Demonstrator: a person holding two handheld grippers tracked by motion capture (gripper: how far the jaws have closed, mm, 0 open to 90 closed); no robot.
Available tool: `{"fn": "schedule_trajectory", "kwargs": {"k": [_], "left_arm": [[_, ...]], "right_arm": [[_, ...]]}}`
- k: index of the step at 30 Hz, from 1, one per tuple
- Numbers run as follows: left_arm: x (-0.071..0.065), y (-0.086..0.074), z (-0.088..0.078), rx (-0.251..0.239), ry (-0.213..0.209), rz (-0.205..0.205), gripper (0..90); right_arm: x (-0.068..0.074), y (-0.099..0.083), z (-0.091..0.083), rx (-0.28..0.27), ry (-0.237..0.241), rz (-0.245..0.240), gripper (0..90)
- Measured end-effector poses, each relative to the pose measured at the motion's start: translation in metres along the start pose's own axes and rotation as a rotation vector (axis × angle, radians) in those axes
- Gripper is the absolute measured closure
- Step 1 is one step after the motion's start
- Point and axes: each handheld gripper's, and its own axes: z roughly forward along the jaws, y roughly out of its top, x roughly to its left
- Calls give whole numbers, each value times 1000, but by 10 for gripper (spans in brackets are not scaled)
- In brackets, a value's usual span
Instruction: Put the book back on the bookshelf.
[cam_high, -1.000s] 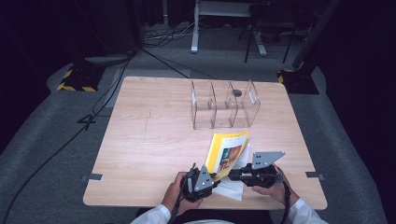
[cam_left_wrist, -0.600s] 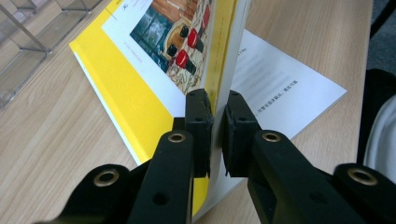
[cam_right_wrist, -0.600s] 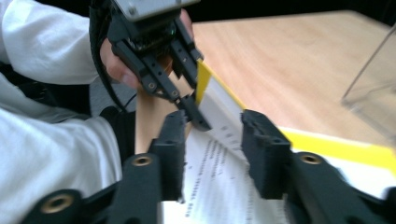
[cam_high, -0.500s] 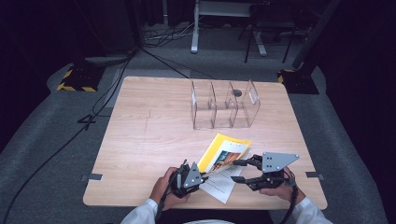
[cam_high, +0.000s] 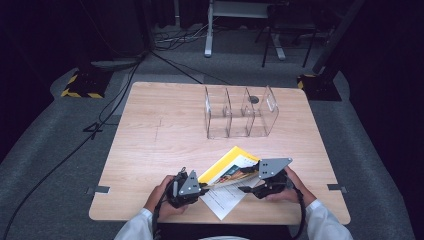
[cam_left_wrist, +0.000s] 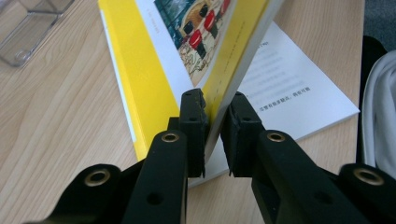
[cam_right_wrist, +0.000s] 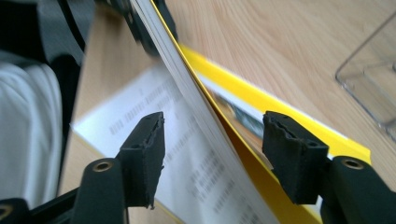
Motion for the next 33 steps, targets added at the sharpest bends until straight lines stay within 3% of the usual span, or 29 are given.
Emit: {"fn": "schedule_trajectory", "kwargs": {"k": [6, 10, 13, 15, 19, 21, 23, 24, 26, 27, 29, 33], "left_arm": [[14, -13, -9, 10, 9, -26, 745], [19, -14, -13, 8, 19, -39, 733], [24, -15, -16, 9, 21, -58, 729], [28, -17, -18, 4, 27, -75, 722], [32, -18, -22, -8, 52, -115, 699], [31, -19, -24, -11, 75, -133, 640], [29, -18, -26, -24, 82, -136, 525], [28, -16, -27, -29, 99, -138, 525], [24, -12, -29, -34, 121, -141, 385], [19, -7, -28, -25, 159, -132, 313], [14, -3, -27, -23, 180, -115, 295], [9, 4, -23, -23, 175, -96, 283]], "right_arm": [[-10, -17, 13, 41, -32, 19, 504], [-10, -20, 14, 31, -32, 28, 525], [-9, -20, 16, 19, -49, 6, 575], [-5, -17, 17, 6, -75, -34, 663], [-6, -12, 16, -42, -94, -38, 729], [-7, -7, 17, -41, -88, -47, 748], [-3, -2, 21, -20, -87, -75, 763], [-3, -2, 21, -20, -87, -75, 763], [0, 0, 23, -3, -88, -92, 772], [1, 3, 23, 1, -89, -101, 780], [2, 5, 24, 2, -84, -99, 786], [3, 9, 26, -3, -71, -96, 792]]}}
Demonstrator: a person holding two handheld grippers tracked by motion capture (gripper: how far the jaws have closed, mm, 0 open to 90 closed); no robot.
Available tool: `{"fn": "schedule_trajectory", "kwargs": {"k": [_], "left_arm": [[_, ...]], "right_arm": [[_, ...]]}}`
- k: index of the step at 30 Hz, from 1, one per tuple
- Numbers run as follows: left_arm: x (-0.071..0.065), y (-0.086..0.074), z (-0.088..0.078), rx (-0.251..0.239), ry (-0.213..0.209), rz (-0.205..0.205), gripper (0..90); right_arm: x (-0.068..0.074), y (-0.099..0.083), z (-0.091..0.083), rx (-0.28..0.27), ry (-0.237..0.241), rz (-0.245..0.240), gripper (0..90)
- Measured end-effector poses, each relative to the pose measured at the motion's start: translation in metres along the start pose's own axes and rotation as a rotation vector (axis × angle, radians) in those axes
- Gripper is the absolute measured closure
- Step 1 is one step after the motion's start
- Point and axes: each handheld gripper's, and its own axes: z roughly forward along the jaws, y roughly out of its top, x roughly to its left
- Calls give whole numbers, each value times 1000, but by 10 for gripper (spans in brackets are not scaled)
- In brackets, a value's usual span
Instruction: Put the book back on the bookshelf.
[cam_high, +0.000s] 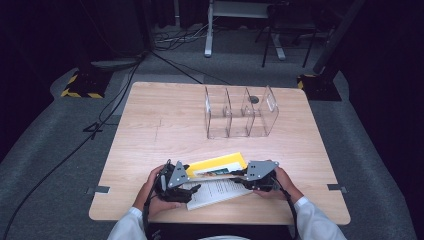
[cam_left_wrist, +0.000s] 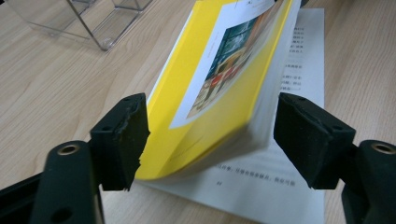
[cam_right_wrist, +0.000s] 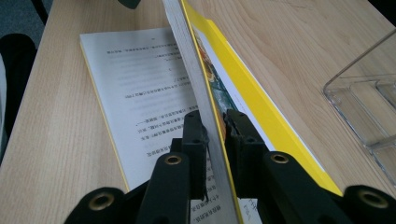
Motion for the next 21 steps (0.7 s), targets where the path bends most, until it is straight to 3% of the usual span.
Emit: {"fn": "schedule_trajectory", "kwargs": {"k": [2, 4, 7, 9, 10, 12, 16, 19, 21], "left_arm": [[-1, 2, 2, 6, -3, 20, 385], [1, 2, 2, 1, -19, 33, 585], [3, -1, 1, 8, -56, 63, 699], [4, -4, 1, 20, -79, 77, 719], [5, -6, 1, 17, -87, 75, 730], [6, -9, 1, 14, -99, 72, 739], [12, -13, -2, 4, -120, 48, 739], [16, -14, -4, -2, -127, 36, 739], [21, -15, -6, -5, -139, 8, 716]], "right_arm": [[1, 2, 1, 4, 1, -3, 792], [2, 3, 2, 4, 2, -1, 790], [1, 2, 2, -18, 8, 28, 747], [-2, 0, 2, -27, 29, 53, 665], [-4, -3, 3, -16, 26, 68, 584], [-7, -9, 4, 6, 24, 82, 551], [-17, -24, 0, -20, 29, 111, 626], [-18, -28, -3, -57, 13, 76, 698], [-13, -26, -3, -61, 2, 24, 740]]}}
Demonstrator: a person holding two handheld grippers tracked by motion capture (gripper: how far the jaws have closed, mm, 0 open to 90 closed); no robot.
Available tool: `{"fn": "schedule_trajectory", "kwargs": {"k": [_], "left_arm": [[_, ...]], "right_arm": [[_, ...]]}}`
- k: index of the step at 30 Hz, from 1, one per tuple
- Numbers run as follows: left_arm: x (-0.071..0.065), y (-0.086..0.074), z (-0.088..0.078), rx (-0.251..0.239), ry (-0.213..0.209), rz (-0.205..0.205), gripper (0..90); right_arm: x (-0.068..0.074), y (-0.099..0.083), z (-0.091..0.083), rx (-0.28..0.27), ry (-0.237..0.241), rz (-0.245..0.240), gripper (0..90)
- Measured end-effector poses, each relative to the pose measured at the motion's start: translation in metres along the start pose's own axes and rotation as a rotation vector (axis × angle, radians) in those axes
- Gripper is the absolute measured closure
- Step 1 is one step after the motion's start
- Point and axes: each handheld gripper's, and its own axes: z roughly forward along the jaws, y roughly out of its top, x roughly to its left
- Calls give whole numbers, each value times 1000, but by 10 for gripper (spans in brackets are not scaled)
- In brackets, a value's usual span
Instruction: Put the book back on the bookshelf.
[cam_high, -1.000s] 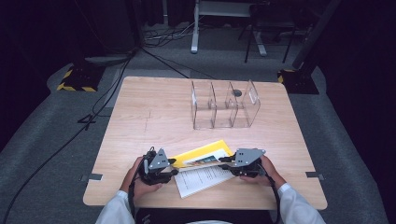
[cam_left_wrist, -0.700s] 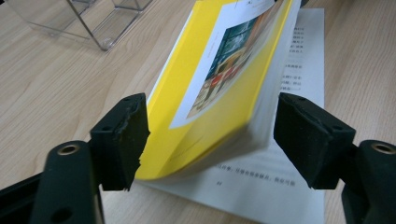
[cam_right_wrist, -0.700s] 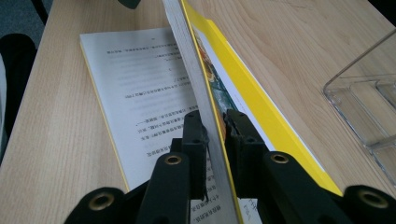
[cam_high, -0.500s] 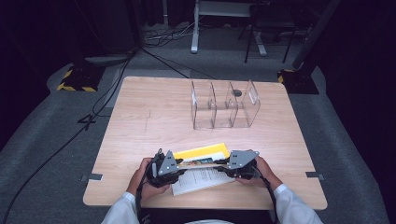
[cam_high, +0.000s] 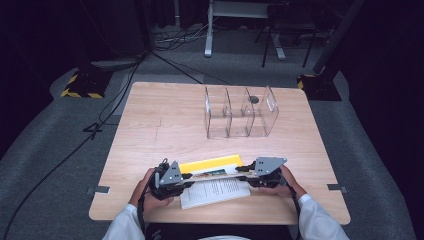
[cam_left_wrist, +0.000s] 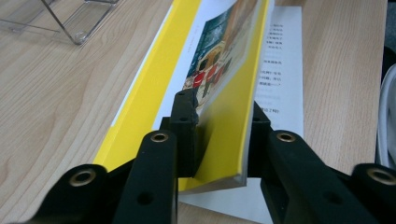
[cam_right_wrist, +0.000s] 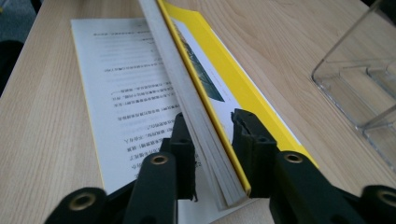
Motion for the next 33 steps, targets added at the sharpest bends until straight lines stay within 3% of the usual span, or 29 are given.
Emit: {"fn": "schedule_trajectory", "kwargs": {"k": [2, 4, 5, 6, 9, 10, 15, 17, 23, 28, 30, 31, 33], "left_arm": [[2, 0, -2, -1, 3, -14, 698], [4, 0, -9, -10, 30, -43, 582], [4, 0, -9, -10, 30, -43, 527], [2, 2, -12, -16, 48, -44, 527], [-5, 11, -17, 5, 93, -16, 392], [-10, 18, -18, 30, 132, 6, 385], [-23, 40, -11, 16, 108, 16, 284], [-28, 47, -3, 38, 136, 10, 284], [-38, 60, 14, 37, 127, 13, 286], [-38, 64, 28, 52, 145, 15, 294], [-38, 63, 30, 51, 149, 8, 327], [-37, 63, 32, 58, 183, 9, 365], [-35, 63, 31, 57, 181, 16, 409]], "right_arm": [[2, 1, 0, 5, 1, -20, 758], [9, 8, 0, 6, 0, -68, 796], [9, 8, 0, 6, 0, -68, 796], [11, 10, 0, 6, 1, -79, 804], [15, 17, 1, 12, 6, -113, 823], [16, 19, 1, 12, 7, -116, 826], [20, 29, 2, 17, 0, -120, 837], [22, 33, 3, 26, -4, -120, 837], [23, 42, 5, 33, -6, -82, 837], [22, 46, 5, 41, -8, -59, 836], [22, 47, 6, 40, -8, -60, 835], [23, 48, 7, 46, -4, -56, 834], [23, 48, 7, 47, -3, -54, 833]]}}
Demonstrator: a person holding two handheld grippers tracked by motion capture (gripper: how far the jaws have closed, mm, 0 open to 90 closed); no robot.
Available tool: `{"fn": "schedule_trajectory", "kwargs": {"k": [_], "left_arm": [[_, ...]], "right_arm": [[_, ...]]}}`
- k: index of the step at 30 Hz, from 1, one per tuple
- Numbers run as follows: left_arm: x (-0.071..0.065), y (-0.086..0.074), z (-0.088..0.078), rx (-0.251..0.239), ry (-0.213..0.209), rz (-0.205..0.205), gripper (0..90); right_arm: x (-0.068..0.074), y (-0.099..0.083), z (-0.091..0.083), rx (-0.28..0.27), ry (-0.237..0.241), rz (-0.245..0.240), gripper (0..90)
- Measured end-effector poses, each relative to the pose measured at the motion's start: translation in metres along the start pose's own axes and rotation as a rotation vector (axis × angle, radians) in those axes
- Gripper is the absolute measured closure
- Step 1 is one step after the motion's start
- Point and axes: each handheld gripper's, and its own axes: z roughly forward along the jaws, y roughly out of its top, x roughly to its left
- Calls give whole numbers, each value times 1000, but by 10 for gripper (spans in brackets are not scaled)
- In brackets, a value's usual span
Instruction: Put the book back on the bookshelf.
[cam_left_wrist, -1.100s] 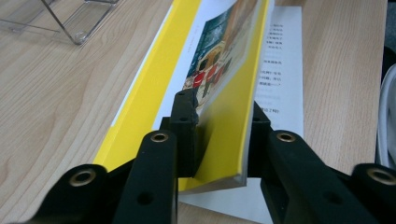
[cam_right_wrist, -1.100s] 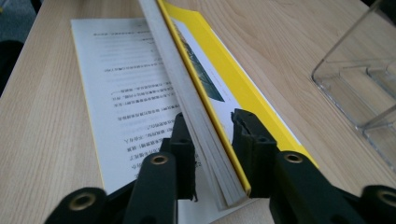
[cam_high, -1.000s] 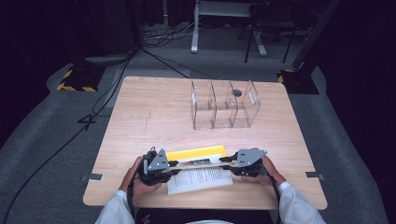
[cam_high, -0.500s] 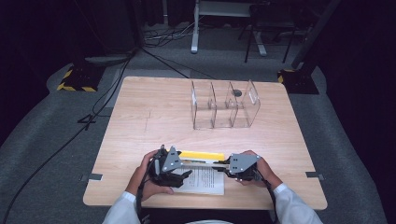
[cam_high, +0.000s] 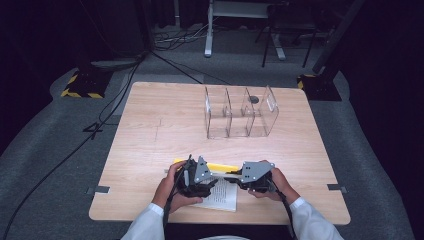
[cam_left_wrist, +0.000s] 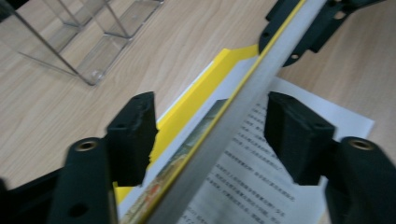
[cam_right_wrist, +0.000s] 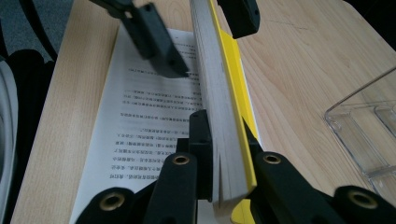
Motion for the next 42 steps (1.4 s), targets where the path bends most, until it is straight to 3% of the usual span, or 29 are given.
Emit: {"fn": "schedule_trajectory", "kwargs": {"k": [3, 4, 6, 11, 14, 18, 19, 20, 25, 27, 34, 38, 42], "left_arm": [[1, 0, -3, -4, -46, 27, 532], [0, -1, -4, -3, -67, 51, 656], [0, -2, -4, -3, -69, 56, 708], [6, -12, -5, -36, -126, 55, 789], [15, -18, -12, -84, -150, 20, 791], [19, -22, -17, -111, -161, 3, 792], [21, -23, -19, -112, -164, -3, 792], [21, -23, -19, -112, -164, -3, 791], [22, -23, -25, -132, -163, -6, 765], [23, -22, -29, -147, -163, -4, 741], [25, -17, -36, -198, -169, -12, 725], [19, -13, -31, -181, -161, 14, 733], [16, -9, -23, -162, -158, 25, 729]], "right_arm": [[-2, 0, -1, -13, -1, 28, 824], [-2, 0, -1, -21, -2, 38, 806], [-2, 0, -1, -25, -3, 45, 796], [-10, -9, -4, -83, -21, 120, 635], [-19, -19, -4, -82, -17, 153, 607], [-27, -29, -3, -94, 1, 177, 630], [-28, -31, -2, -100, 15, 158, 719], [-28, -31, -2, -100, 15, 158, 719], [-21, -25, -6, -99, -8, 60, 796], [-19, -18, -15, -95, 3, 25, 821], [-20, 22, -50, -87, -25, -81, 837], [-19, 41, -67, -72, -42, -122, 836], [-20, 51, -72, -44, -43, -135, 835]]}}
